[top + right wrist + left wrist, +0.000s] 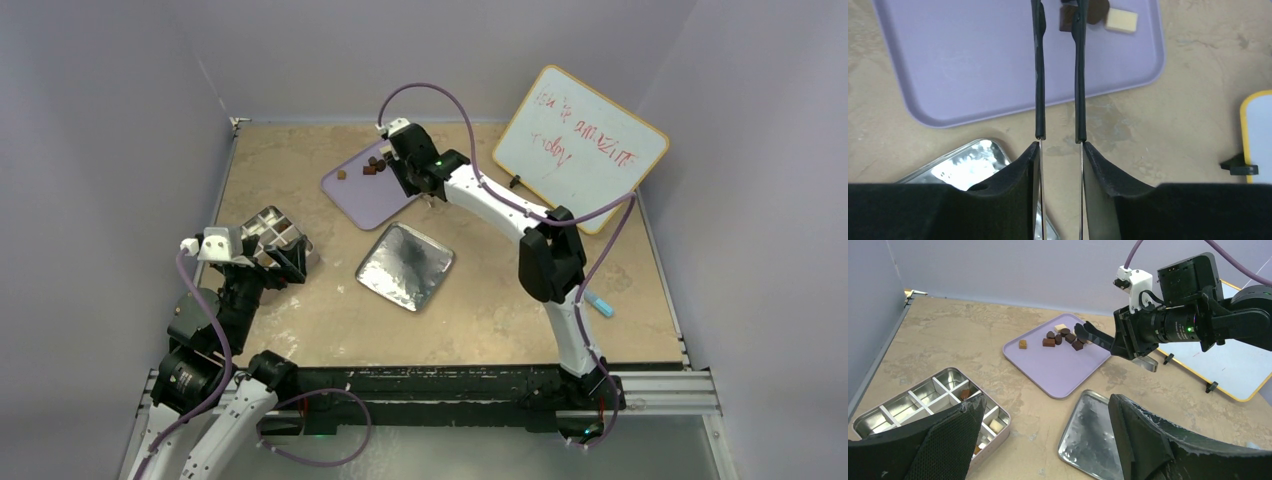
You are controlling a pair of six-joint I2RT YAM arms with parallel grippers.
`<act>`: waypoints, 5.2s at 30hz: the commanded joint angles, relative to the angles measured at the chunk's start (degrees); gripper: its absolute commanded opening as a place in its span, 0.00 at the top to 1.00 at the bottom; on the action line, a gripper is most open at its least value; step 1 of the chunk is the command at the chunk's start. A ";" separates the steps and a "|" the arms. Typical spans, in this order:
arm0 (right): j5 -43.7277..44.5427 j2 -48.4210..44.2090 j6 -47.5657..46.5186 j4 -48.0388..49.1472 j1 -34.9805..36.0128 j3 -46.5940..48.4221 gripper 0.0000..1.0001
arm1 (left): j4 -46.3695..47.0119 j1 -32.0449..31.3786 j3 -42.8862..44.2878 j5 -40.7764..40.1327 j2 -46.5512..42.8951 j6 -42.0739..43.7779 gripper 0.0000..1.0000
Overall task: Pack the chocolate
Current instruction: Pick up the fake chocolate from the plate.
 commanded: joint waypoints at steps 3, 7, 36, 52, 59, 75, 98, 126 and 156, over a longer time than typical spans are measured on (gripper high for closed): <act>2.12 -0.06 -0.81 -1.78 -0.90 1.05 0.61 | 2.10 0.21 -0.49 0.20 0.35 0.32 0.09; 1.37 0.86 -0.81 -1.84 -1.57 1.53 0.60 | 2.12 0.21 -0.49 0.20 0.49 0.32 0.09; -3.56 9.13 -3.09 -2.74 -4.42 8.96 0.59 | 2.54 0.21 -0.83 -0.41 1.89 0.50 0.09; -3.51 5.97 -1.96 -0.36 -4.29 4.00 0.62 | 2.49 0.21 -0.66 0.29 1.36 0.50 0.09; -4.65 5.66 -1.86 -0.42 -3.47 4.31 0.63 | 2.42 0.21 -0.66 0.38 1.45 0.50 0.09; -3.43 9.04 -2.95 -1.69 -3.33 8.42 0.64 | 2.33 0.21 -0.58 0.13 1.52 0.50 0.09; -2.87 10.34 -3.87 -3.08 -2.71 9.59 0.60 | 2.11 0.21 -0.56 -0.23 1.03 0.32 0.09; -2.58 7.42 -1.84 -3.71 1.54 10.13 0.73 | 2.42 0.21 -0.66 -0.24 -0.48 0.24 0.09; -13.88 4.87 5.95 1.94 9.82 11.02 0.75 | 2.39 0.25 1.76 0.36 -0.66 -0.72 0.10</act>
